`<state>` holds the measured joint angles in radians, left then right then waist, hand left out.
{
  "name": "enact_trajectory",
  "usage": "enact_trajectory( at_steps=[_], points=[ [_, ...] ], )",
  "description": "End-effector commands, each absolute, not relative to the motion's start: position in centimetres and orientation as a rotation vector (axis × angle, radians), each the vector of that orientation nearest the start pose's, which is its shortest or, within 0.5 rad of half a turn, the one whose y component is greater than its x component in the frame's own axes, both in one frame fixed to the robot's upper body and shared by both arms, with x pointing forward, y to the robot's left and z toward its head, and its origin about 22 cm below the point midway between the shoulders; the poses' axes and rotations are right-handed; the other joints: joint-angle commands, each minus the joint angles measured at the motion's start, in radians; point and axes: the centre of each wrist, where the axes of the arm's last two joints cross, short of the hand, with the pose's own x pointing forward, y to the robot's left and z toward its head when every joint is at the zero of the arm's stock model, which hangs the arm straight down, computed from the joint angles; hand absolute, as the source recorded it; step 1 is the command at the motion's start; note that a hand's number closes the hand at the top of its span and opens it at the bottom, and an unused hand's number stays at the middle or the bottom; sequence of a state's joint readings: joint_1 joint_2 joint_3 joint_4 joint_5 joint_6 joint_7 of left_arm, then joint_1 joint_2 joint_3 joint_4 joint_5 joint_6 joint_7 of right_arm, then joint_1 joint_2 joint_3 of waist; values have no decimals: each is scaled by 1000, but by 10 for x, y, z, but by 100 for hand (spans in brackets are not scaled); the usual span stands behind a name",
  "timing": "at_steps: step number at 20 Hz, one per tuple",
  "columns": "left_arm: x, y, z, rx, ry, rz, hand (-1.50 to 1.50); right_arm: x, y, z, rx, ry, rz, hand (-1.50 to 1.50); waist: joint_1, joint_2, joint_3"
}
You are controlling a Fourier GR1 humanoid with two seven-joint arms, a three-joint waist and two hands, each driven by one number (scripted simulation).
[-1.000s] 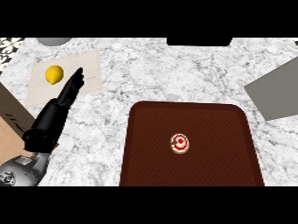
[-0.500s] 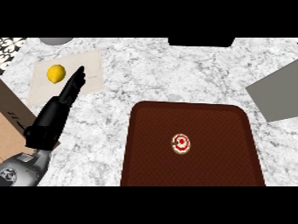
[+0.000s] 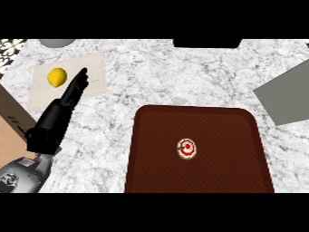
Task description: Pick the can from the tray and place it in the tiered shelf
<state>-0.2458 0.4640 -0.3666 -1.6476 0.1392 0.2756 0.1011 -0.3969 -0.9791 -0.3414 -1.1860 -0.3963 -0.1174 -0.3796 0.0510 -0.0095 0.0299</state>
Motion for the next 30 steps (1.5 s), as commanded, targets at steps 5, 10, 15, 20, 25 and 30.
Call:
enact_trajectory(
  at_steps=[5, 10, 15, 20, 25, 30],
  points=[
    [273, 215, 44, 81, -1606, -281, 0, 288, -520, 217, -1145, -1903, -10, -150, -14, 32, -31],
    [275, 215, 38, 97, -1595, -289, 0, 299, -524, 224, -1054, -1924, -78, -150, -22, 26, -30],
    [274, 228, 38, 107, -1594, -282, 0, 308, -523, 219, -896, -1971, -145, -150, -29, 23, -30],
    [275, 217, 39, 99, -1586, -287, 0, 304, -533, 244, -755, -2026, -122, -150, -40, 21, -30],
    [276, 219, 40, 102, -1585, -273, 0, 305, -538, 264, -689, -2051, -213, -150, -38, 21, -30],
    [263, 226, 36, 120, -1583, -265, 0, 284, -562, 289, -548, -2063, -478, -150, -46, 14, -31]
  ],
)
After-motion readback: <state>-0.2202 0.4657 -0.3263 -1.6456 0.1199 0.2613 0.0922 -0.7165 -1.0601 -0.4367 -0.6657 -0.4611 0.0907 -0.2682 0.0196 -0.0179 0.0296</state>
